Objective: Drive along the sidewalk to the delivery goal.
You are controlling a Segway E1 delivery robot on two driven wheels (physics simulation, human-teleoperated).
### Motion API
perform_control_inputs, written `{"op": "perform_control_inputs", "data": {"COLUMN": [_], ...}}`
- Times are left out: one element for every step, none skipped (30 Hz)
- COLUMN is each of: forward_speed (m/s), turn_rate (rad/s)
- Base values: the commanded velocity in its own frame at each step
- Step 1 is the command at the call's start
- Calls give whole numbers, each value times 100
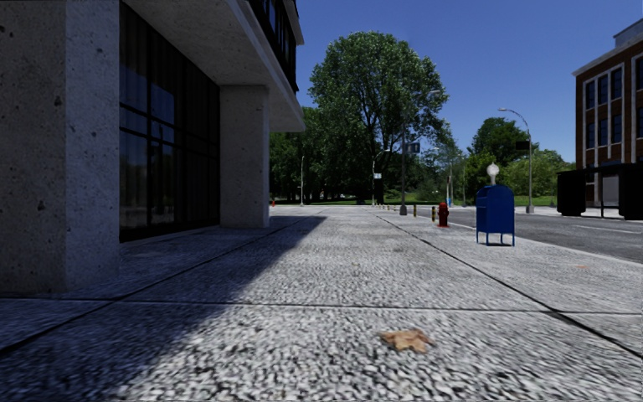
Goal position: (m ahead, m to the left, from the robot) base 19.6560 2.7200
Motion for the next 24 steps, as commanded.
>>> {"op": "perform_control_inputs", "data": {"forward_speed": [200, 200, 200, 200, 200, 200, 200, 200, 200, 200, 200, 200, 200, 200, 200, 200, 200, 200, 200, 200, 200, 200, 200, 200], "turn_rate": [0, 0, 0, 0, 0, 0, 0, 0, 0, 0, 0, 0, 0, 0, 0, 2, 4, 4, 12, 30, 30, 37, 40, 33]}}
